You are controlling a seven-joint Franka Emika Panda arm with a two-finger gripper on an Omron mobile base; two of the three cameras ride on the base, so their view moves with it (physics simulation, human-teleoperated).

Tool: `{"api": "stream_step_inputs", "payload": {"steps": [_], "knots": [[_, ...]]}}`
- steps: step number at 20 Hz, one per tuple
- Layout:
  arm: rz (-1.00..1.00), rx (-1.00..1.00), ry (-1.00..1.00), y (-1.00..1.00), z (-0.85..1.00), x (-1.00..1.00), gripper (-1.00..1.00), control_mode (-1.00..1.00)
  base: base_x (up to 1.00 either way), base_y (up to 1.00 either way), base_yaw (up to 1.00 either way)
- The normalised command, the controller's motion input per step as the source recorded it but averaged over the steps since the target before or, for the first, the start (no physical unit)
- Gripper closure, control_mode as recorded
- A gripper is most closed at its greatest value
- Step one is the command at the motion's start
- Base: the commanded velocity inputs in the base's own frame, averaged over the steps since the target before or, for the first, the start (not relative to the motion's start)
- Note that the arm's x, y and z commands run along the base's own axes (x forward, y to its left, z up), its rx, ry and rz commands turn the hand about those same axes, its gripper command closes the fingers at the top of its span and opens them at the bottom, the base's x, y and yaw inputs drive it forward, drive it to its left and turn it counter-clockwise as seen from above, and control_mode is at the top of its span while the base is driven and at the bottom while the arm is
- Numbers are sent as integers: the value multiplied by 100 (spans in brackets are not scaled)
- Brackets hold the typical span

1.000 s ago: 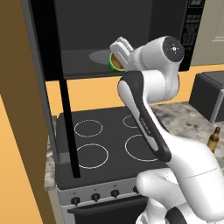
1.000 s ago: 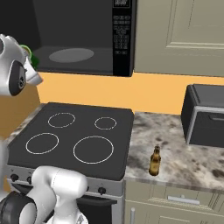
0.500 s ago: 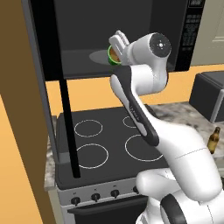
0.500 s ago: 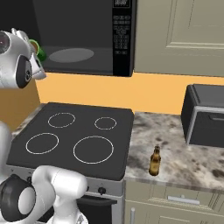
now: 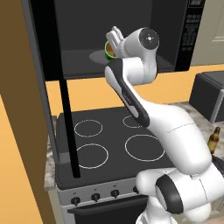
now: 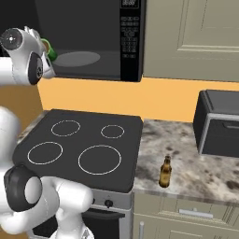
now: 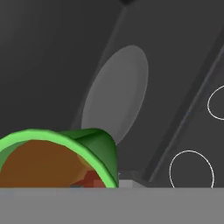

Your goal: Place the microwavable item in the microwave. Then, close the microwave door and press the start button.

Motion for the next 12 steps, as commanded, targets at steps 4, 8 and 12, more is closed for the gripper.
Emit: {"api": "stream_step_inputs", "payload": {"steps": [4,8,12], "knots": [[0,1,2,-1,12,37,100,-100,0,0,0],[0,1,17,-2,13,15,100,-100,0,0,0],[0,0,31,-7,5,3,100,-100,0,0,0]]}}
